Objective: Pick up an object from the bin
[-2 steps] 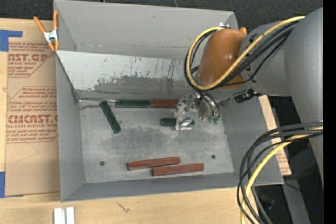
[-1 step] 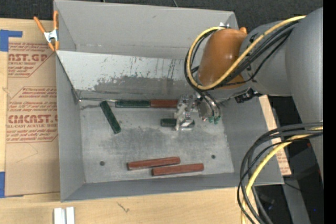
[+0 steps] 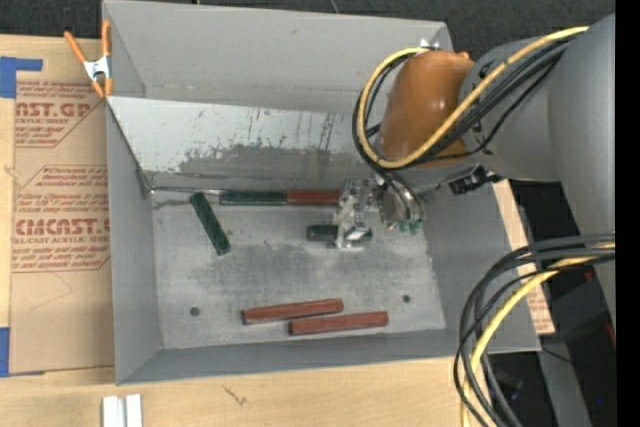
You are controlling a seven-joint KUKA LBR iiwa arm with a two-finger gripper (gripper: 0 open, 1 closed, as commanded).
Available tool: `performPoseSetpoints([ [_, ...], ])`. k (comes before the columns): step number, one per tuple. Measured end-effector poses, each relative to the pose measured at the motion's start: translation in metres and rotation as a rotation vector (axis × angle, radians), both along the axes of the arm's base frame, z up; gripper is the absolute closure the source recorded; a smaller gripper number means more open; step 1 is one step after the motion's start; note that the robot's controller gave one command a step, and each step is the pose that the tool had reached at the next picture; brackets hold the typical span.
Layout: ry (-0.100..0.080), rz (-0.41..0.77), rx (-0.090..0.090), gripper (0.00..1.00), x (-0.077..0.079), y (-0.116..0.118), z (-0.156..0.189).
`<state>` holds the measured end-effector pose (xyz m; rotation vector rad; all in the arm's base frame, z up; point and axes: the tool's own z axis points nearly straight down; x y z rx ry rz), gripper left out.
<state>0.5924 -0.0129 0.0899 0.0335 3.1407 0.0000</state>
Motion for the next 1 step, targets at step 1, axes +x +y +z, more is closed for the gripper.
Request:
performPoseSetpoints([
  [1,0.002,0.0,0.0,1.0,-0.0004,0.0001,0.0097],
])
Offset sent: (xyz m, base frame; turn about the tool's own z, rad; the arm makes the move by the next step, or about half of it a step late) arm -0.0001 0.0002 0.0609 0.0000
